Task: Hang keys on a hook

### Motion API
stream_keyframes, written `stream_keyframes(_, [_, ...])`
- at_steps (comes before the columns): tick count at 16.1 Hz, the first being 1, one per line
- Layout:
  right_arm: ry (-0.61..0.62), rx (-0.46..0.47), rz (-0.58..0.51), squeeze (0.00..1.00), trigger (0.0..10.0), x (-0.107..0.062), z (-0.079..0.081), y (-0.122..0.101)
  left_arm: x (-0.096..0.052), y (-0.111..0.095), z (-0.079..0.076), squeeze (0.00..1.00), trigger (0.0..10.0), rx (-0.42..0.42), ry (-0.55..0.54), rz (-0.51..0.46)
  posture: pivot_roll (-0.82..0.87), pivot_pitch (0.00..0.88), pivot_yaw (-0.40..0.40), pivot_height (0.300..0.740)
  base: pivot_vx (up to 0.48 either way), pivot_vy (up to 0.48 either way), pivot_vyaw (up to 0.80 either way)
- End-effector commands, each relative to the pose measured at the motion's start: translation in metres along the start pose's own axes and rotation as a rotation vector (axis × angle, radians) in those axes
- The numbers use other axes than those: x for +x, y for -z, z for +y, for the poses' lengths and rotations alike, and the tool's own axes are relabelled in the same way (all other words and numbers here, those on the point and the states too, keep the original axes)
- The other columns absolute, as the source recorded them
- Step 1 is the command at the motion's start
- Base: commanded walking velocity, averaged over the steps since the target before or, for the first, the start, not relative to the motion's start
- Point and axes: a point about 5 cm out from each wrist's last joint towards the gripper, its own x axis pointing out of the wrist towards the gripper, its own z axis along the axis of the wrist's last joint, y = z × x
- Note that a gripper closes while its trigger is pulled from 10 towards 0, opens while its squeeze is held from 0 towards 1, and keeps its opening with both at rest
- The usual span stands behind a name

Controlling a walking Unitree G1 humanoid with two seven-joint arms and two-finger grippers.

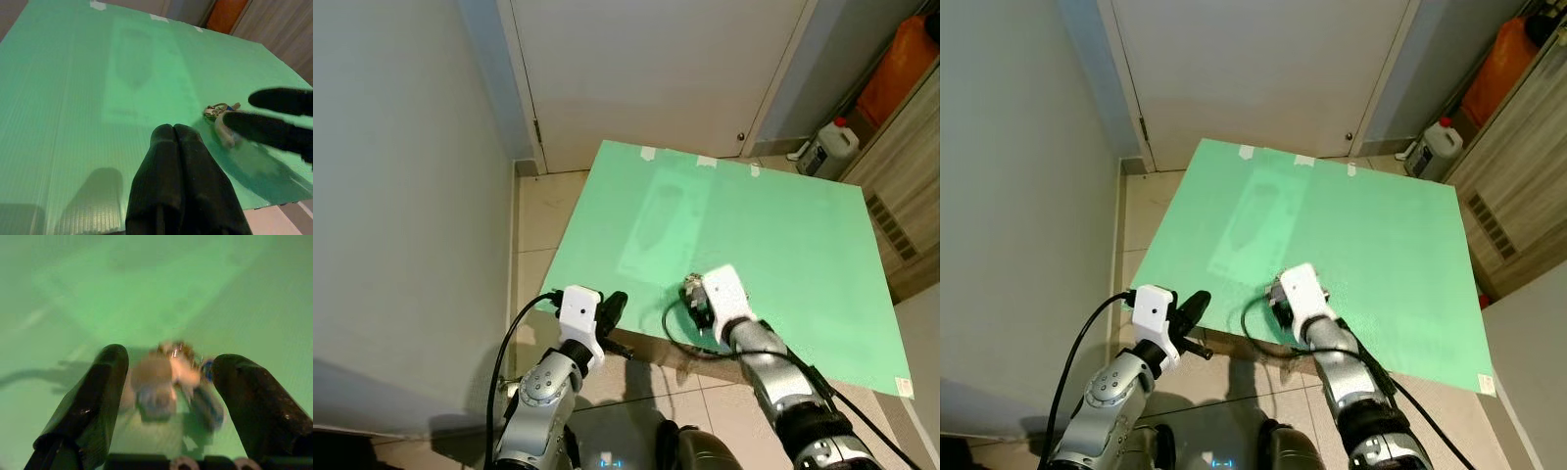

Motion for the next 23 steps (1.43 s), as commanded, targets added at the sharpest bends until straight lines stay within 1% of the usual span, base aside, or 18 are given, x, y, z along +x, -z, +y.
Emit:
stream_keyframes(1, [0.005, 0.051, -0.031, 0.0, 10.0, 0.0, -0.004, -0.007, 0.001, 0.002, -0.008, 0.0, 10.0, -0.024, 0.02, 0.006, 0.07, 0.166, -0.034, 0.74, 0.0, 0.0, 0.0])
stream_keyframes(3, [0.0, 0.052, -0.042, 0.0, 10.0, 0.001, -0.008, -0.014, 0.001, 0.002, -0.009, 0.0, 10.0, -0.026, 0.02, 0.005, 0.07, 0.167, -0.036, 0.74, 0.0, 0.0, 0.0])
stream_keyframes(6, [-0.002, 0.103, 0.0, 0.0, 10.0, 0.011, -0.01, -0.027, 0.001, 0.001, -0.009, 0.0, 10.0, -0.031, 0.016, 0.001, 0.06, 0.174, -0.044, 0.74, 0.0, 0.0, 0.0])
stream_keyframes(8, [0.033, 0.176, 0.044, 0.0, 10.0, 0.02, -0.014, -0.037, 0.002, 0.001, -0.011, 0.0, 10.0, -0.037, 0.016, -0.004, 0.06, 0.179, -0.049, 0.74, 0.0, 0.0, 0.0])
stream_keyframes(9, [0.042, 0.202, 0.054, 0.0, 10.0, 0.021, -0.016, -0.039, 0.002, 0.001, -0.012, 0.0, 10.0, -0.039, 0.015, -0.005, 0.06, 0.179, -0.049, 0.74, 0.0, 0.0, 0.0])
stream_keyframes(10, [0.041, 0.219, 0.087, 0.0, 9.1, 0.022, -0.018, -0.039, 0.001, 0.002, -0.012, 0.0, 10.0, -0.04, 0.013, -0.002, 0.07, 0.183, -0.051, 0.74, 0.0, 0.0, 0.0])
stream_keyframes(11, [0.039, 0.221, 0.119, 0.0, 6.4, 0.022, -0.018, -0.037, 0.0, 0.003, -0.012, 0.0, 10.0, -0.042, 0.011, -0.001, 0.07, 0.185, -0.053, 0.74, 0.0, 0.0, 0.0])
stream_keyframes(12, [0.039, 0.221, 0.141, 0.0, 4.7, 0.022, -0.019, -0.036, 0.0, 0.002, -0.013, 0.0, 10.0, -0.042, 0.01, -0.001, 0.07, 0.188, -0.054, 0.74, 0.0, 0.0, 0.0])
stream_keyframes(13, [0.048, 0.235, 0.167, 0.0, 4.8, 0.022, -0.019, -0.034, 0.0, 0.002, -0.012, 0.0, 10.0, -0.044, 0.009, -0.002, 0.07, 0.188, -0.053, 0.74, 0.0, 0.0, 0.0])
stream_keyframes(14, [0.05, 0.254, 0.194, 0.0, 10.0, 0.022, -0.018, -0.031, -0.001, 0.002, -0.012, 0.0, 10.0, -0.045, 0.007, -0.002, 0.06, 0.187, -0.05, 0.74, 0.0, 0.0, 0.0])
stream_keyframes(17, [0.028, 0.313, 0.223, 0.0, 10.0, 0.02, -0.016, -0.029, 0.0, 0.002, -0.013, 0.0, 10.0, -0.046, 0.013, 0.0, 0.06, 0.189, -0.048, 0.74, 0.0, 0.0, 0.0])
stream_keyframes(23, [0.009, 0.328, 0.25, 0.0, 10.0, 0.02, -0.008, -0.022, 0.0, 0.002, -0.013, 0.0, 10.0, -0.047, 0.009, -0.002, 0.06, 0.193, -0.05, 0.74, 0.0, 0.0, 0.0])
